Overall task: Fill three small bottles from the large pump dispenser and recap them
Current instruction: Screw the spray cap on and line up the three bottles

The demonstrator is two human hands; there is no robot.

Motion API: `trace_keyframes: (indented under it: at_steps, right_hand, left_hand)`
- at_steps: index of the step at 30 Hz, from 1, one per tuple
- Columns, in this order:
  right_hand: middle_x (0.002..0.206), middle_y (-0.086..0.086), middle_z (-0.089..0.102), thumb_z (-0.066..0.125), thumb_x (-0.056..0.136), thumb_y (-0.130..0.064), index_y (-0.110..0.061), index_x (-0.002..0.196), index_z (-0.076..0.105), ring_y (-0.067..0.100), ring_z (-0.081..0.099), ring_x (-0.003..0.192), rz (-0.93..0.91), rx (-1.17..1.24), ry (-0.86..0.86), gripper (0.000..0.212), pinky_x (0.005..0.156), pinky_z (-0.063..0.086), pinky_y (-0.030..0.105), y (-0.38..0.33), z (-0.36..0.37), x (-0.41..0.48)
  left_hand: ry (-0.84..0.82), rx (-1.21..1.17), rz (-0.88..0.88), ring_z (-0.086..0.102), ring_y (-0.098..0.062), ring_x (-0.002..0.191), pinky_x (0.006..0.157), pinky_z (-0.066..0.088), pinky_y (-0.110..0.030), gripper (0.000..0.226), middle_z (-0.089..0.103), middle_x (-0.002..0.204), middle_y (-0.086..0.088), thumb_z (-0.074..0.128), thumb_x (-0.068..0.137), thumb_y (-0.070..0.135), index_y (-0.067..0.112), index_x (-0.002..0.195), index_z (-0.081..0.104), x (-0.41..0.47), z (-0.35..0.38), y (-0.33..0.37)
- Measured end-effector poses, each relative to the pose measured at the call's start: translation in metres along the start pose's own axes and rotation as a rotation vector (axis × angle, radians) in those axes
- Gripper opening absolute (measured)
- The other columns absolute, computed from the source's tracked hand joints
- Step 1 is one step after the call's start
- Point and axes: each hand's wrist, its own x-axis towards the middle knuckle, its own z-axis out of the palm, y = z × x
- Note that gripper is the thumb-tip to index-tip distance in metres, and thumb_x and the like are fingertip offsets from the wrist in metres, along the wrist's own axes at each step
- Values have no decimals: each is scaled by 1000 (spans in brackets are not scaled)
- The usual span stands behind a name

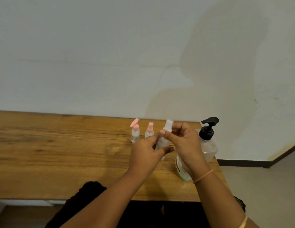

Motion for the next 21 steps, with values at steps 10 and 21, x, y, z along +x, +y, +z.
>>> trace_keyframes:
  at_steps: [10,21]
  right_hand:
    - [107,-1,71,57,86,-16,-16,116,61,15,67,100,108,139,-290,30,76,54,27,-5,-13,-1]
    - [95,4,67,76,64,-36,-14,102,59,20,65,94,18,-93,-55,47,76,56,32,0,-1,-1]
  left_hand:
    - [-43,-113,-20,67,2,73,67,57,-25,27,72,75,16,82,67,33,37,90,69,2,0,3]
    - [-40,-25,-35,65,-1,66,57,53,-19,45,70,71,11,80,68,38,19,107,71,2,1,1]
